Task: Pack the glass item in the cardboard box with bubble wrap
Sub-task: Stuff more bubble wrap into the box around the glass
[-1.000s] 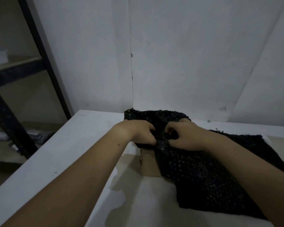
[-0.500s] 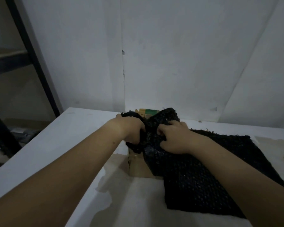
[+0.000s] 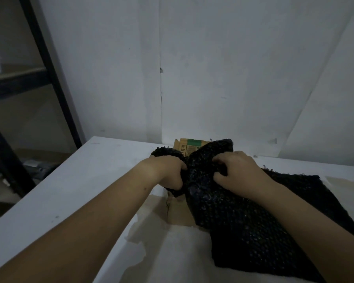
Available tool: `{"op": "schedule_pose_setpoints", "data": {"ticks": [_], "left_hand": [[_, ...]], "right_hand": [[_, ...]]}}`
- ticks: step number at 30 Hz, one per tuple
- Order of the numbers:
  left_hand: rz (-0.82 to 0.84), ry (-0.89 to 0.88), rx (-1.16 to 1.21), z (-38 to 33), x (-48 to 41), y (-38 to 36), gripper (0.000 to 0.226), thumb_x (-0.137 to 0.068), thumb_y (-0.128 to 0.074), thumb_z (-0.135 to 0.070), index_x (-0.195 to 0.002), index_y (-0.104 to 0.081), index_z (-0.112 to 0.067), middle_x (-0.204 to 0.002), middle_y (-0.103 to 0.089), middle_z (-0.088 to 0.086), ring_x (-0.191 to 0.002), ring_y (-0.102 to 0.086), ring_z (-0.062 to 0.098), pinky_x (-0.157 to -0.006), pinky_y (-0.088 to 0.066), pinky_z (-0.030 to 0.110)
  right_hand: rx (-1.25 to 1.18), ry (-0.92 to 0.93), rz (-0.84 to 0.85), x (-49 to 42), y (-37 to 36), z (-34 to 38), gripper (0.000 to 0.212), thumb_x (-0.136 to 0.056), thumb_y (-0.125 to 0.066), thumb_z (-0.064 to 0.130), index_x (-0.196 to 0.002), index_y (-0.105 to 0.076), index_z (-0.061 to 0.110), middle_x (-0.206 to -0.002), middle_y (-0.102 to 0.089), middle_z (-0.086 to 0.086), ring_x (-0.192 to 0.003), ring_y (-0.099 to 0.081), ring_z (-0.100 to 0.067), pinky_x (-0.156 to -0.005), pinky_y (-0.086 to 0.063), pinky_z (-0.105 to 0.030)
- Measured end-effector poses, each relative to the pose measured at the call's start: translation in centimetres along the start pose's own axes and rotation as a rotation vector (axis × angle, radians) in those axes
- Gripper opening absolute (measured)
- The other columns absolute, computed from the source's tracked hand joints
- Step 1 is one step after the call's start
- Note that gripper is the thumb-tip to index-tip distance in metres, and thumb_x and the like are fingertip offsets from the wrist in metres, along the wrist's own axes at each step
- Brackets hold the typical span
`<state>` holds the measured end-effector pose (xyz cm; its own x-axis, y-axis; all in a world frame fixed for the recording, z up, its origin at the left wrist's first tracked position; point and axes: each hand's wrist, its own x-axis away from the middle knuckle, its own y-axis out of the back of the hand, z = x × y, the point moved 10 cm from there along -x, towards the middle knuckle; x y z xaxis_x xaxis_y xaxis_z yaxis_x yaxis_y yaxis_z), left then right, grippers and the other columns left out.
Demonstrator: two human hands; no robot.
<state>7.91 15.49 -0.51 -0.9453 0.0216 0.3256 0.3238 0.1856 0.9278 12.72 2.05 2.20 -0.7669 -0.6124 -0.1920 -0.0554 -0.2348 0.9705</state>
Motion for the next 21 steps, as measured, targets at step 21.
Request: {"op": "schedule_pose_setpoints", "data": {"ticks": [21], "left_hand": [[-0.06,-0.002,0.003,0.5,-0.7,0.0,0.041,-0.081,-0.057,-0.025,-0.121,-0.06,-0.036,-0.105,-0.061,-0.011,-0.1,-0.054,0.022,-0.085,-0.031,0.038]], "right_hand": [[0.236,-0.063,0.575,-1.2,-5.7,2.1,0.033,-0.096,-0.041,0.019,-0.126,-0.055,0.015,-0.148,-0.042,-0.012,-0.15,-0.006,-0.028,-0.119,0.004,-0.052]]}}
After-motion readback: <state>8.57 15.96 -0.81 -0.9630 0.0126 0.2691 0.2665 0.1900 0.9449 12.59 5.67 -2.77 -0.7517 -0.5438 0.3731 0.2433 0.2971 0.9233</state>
